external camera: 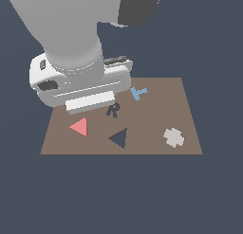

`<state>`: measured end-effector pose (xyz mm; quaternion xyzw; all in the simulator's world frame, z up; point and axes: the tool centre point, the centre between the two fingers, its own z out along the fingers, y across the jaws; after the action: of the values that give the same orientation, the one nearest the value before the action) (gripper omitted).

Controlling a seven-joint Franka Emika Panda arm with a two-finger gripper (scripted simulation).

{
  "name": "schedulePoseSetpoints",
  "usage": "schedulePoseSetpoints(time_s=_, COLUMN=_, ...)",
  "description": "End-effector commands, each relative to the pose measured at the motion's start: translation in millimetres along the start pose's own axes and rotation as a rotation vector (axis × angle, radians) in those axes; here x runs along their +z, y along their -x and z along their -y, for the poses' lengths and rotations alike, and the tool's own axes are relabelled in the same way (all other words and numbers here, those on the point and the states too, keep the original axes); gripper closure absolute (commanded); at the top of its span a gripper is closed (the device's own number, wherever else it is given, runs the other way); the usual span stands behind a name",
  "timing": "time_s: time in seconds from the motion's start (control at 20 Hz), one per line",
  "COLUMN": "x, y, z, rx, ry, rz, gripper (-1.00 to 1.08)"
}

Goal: Insert a designated object into the corresponding slot on a board.

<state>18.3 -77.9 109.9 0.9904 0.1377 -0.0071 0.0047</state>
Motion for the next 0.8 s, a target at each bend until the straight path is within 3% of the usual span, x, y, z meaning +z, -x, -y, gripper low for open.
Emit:
schedulePoseSetpoints(time_s=0.0, x=11, y=-5, z=-12, rx=-0.063, ry=-0.001, rz=-0.003, gripper=-0.92)
schedulePoseSetpoints(time_s=0.75, x=55, y=-39, z=-54, rx=-0.327, ry=-0.004, rz=-0.015, gripper=-0.92)
